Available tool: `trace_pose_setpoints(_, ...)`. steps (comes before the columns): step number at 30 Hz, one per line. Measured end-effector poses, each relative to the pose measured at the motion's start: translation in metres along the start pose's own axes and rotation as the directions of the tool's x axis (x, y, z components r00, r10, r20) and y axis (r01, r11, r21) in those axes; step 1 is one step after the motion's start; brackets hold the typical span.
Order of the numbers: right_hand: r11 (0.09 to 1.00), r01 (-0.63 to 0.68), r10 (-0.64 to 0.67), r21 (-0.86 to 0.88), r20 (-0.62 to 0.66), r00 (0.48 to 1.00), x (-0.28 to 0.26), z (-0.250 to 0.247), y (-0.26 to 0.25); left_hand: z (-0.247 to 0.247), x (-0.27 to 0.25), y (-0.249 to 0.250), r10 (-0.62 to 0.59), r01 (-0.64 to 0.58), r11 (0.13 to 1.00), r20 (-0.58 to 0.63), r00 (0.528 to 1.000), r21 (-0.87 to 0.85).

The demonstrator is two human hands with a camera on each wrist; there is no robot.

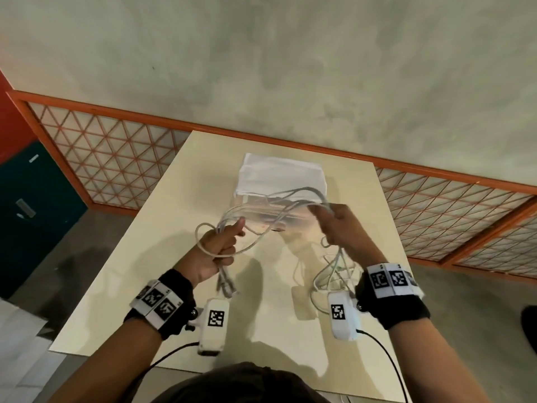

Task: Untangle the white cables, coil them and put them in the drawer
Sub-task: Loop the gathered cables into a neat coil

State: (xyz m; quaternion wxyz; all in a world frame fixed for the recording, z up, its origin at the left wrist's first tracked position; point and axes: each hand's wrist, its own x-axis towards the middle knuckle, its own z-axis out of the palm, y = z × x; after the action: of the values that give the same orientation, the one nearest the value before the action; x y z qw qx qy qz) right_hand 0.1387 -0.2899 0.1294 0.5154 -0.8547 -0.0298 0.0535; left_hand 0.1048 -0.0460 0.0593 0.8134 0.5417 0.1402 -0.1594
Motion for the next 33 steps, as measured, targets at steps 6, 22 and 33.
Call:
trace_pose_setpoints(6,0.996,-0.068,0.061,-0.066,-0.099,0.993,0.01,-0.05,0.033,-0.048,-0.014,0.008,-0.053,0.056,0.991,-0.028,0.998,0.124)
trace_pose_setpoints(22,0.94,0.288,-0.163,-0.184,0.497,0.852,-0.004,0.04,-0.004,0.046,-0.045,0.047,0.042,-0.106,0.693,0.108,0.993,0.713)
trace_pose_setpoints(33,0.986,0.092,0.008,-0.136,0.6,0.8,-0.01,0.062,0.047,0.046,-0.055,0.089,0.147,-0.246,0.885,0.266,0.953,0.395)
